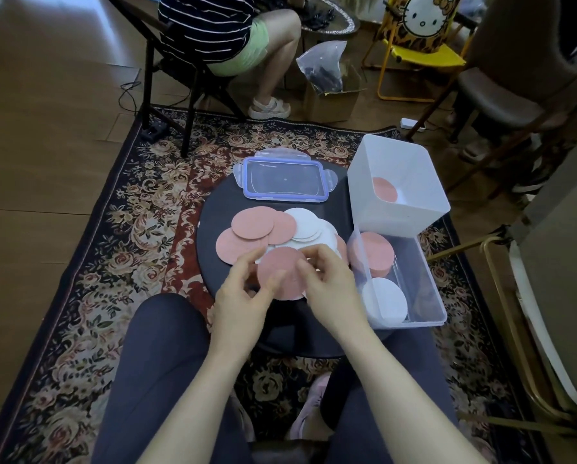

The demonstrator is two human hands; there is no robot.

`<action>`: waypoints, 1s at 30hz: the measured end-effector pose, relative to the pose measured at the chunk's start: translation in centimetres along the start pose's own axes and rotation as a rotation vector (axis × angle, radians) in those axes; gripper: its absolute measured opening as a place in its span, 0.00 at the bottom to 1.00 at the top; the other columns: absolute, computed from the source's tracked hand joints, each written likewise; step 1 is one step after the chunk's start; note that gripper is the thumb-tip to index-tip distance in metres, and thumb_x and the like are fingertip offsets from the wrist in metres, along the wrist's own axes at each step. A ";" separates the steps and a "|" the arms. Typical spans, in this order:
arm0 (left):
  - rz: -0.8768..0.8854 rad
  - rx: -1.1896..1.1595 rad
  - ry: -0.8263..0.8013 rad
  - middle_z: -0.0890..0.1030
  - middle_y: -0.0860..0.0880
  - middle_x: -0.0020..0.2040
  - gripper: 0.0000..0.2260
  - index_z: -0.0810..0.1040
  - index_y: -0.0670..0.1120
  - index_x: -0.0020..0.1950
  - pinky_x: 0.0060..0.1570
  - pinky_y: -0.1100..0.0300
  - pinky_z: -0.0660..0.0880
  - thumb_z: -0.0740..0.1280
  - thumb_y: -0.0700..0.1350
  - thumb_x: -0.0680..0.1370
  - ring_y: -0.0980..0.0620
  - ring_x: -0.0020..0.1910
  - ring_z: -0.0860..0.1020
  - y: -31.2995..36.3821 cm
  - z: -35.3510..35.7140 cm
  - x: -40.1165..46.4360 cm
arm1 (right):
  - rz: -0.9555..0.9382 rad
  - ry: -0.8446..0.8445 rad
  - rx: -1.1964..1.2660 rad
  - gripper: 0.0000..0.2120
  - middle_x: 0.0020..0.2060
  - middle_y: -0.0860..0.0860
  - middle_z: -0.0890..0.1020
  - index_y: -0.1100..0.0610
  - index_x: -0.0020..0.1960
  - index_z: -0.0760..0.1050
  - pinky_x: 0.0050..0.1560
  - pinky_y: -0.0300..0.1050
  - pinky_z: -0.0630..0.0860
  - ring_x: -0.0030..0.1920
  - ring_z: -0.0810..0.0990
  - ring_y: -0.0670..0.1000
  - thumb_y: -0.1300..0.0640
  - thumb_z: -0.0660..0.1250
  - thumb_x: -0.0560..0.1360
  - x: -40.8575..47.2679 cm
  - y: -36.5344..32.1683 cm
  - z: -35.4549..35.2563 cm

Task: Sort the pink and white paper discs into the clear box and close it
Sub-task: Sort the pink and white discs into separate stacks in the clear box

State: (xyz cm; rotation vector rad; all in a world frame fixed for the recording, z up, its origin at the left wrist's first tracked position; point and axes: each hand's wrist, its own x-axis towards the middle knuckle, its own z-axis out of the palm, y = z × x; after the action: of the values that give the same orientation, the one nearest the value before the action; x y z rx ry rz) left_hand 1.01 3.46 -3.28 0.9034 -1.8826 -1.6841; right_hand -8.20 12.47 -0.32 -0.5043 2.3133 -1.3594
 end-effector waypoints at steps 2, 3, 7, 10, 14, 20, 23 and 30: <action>-0.142 -0.193 -0.010 0.85 0.52 0.41 0.05 0.80 0.50 0.50 0.34 0.58 0.78 0.72 0.44 0.75 0.51 0.35 0.82 -0.3 0.0 0.5 | -0.038 -0.044 0.032 0.07 0.40 0.43 0.80 0.51 0.48 0.75 0.40 0.39 0.71 0.38 0.75 0.43 0.60 0.60 0.78 0.1 -0.2 0.6; -0.185 -0.258 0.008 0.85 0.48 0.41 0.03 0.80 0.48 0.50 0.33 0.55 0.79 0.70 0.42 0.77 0.47 0.35 0.83 -0.4 0.0 0.7 | -0.062 -0.046 0.018 0.08 0.41 0.42 0.80 0.51 0.48 0.76 0.42 0.34 0.71 0.39 0.75 0.40 0.60 0.59 0.79 0.3 -0.3 0.8; -0.306 -0.468 0.116 0.83 0.38 0.51 0.06 0.75 0.42 0.55 0.41 0.52 0.82 0.60 0.37 0.82 0.42 0.42 0.85 -0.4 -0.5 1.1 | -0.163 -0.011 -0.113 0.10 0.51 0.44 0.78 0.53 0.54 0.76 0.47 0.31 0.67 0.49 0.73 0.40 0.60 0.57 0.80 2.2 -0.8 2.0; -0.333 -0.531 0.126 0.81 0.37 0.55 0.09 0.73 0.42 0.57 0.41 0.54 0.83 0.57 0.33 0.81 0.43 0.41 0.85 0.1 -0.7 1.2 | -0.199 0.000 -0.162 0.10 0.56 0.49 0.78 0.56 0.57 0.77 0.51 0.32 0.65 0.53 0.73 0.42 0.60 0.59 0.80 4.8 -1.3 2.9; -0.343 -0.542 0.092 0.77 0.42 0.62 0.19 0.68 0.45 0.70 0.41 0.56 0.82 0.57 0.31 0.80 0.44 0.41 0.85 0.0 -1.0 1.2 | -0.188 -0.057 -0.286 0.14 0.62 0.49 0.75 0.55 0.63 0.73 0.59 0.45 0.70 0.59 0.75 0.49 0.56 0.63 0.78 8.0 -1.9 3.7; -0.369 -0.561 0.047 0.74 0.43 0.67 0.25 0.64 0.50 0.74 0.44 0.54 0.82 0.57 0.30 0.80 0.41 0.44 0.85 -0.5 -1.4 1.3 | -0.218 -0.220 -0.515 0.27 0.66 0.48 0.72 0.51 0.71 0.66 0.60 0.44 0.68 0.65 0.72 0.49 0.50 0.69 0.74 10.0 -1.7 4.2; -0.384 -0.562 0.022 0.74 0.42 0.67 0.24 0.66 0.51 0.72 0.45 0.53 0.82 0.58 0.30 0.80 0.41 0.45 0.85 -0.4 -1.5 1.5 | -0.245 -0.193 -0.522 0.28 0.65 0.48 0.73 0.51 0.70 0.67 0.58 0.44 0.69 0.63 0.73 0.49 0.51 0.70 0.73 9.9 -1.5 4.3; -0.393 -0.565 -0.001 0.75 0.42 0.66 0.24 0.67 0.53 0.70 0.47 0.53 0.82 0.57 0.30 0.79 0.40 0.45 0.85 -0.3 -1.5 1.4 | -0.307 -0.105 -0.407 0.26 0.61 0.47 0.72 0.51 0.67 0.67 0.53 0.51 0.73 0.59 0.73 0.50 0.56 0.70 0.72 8.8 -0.9 4.8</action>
State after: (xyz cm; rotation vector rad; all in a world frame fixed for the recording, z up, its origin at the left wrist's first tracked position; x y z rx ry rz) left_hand 1.13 1.40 -3.50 1.0614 -1.1571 -2.2768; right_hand -13.14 4.09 -3.06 -1.0668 2.5034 -0.9462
